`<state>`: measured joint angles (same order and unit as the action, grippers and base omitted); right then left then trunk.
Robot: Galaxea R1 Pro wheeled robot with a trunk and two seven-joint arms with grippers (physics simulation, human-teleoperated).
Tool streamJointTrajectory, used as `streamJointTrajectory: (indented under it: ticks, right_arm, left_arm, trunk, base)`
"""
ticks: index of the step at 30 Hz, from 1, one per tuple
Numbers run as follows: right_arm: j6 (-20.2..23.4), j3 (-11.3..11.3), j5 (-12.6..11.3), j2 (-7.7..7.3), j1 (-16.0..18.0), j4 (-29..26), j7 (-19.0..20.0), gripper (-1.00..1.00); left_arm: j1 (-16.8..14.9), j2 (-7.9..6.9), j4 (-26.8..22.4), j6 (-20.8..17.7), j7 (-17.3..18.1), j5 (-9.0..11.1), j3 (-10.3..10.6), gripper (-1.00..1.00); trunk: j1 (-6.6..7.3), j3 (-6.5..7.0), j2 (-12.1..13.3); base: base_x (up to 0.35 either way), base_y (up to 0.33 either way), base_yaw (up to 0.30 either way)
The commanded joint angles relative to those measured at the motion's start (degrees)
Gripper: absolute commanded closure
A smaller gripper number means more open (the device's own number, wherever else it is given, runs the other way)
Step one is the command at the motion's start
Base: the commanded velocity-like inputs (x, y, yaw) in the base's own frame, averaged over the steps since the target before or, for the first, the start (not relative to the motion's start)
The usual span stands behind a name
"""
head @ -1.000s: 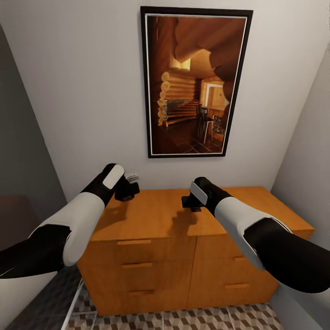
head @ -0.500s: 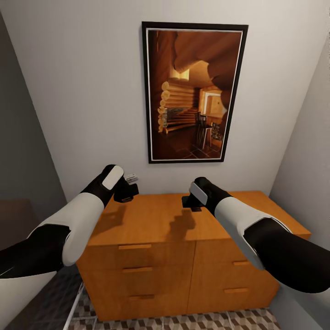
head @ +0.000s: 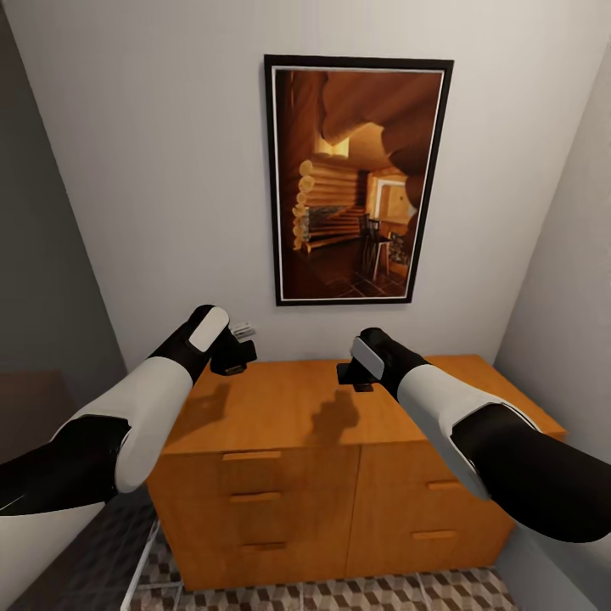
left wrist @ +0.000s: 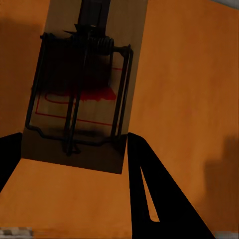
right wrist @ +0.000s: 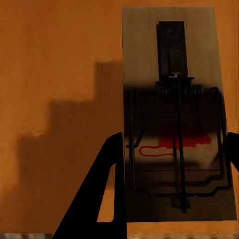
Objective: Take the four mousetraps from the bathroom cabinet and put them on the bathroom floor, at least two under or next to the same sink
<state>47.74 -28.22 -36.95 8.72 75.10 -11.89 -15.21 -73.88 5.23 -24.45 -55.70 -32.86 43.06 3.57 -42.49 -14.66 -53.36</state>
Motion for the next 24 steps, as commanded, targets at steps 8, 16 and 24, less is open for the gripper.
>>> streamJointTrajectory:
  ticks: [8,16,24]
  right_arm:
    - [0.1,-0.4,-0.7,-0.02,0.0,0.0,-0.3,1.0]
    - [0.1,-0.4,-0.7,-0.02,0.0,0.0,-0.3,1.0]
    - [0.1,-0.4,-0.6,-0.02,-0.1,0.1,-0.2,1.0]
  left_arm:
    - [0.0,-0.76,-0.1,-0.2,-0.4,-0.4,0.4,1.0]
    - [0.0,-1.26,0.8,-0.2,-0.4,-0.4,0.4,1.0]
    - [0.0,-1.27,2.9,-0.1,-0.3,-0.4,2.3,1.0]
  trunk:
    - [1.77,1.36,3.2]
    - [3.53,2.79,6.4]
    - [5.29,4.23,9.6]
  base:
    - [-0.247,0.0,0.0]
    - [-0.306,0.0,0.0]
    - [-0.309,0.0,0.0]
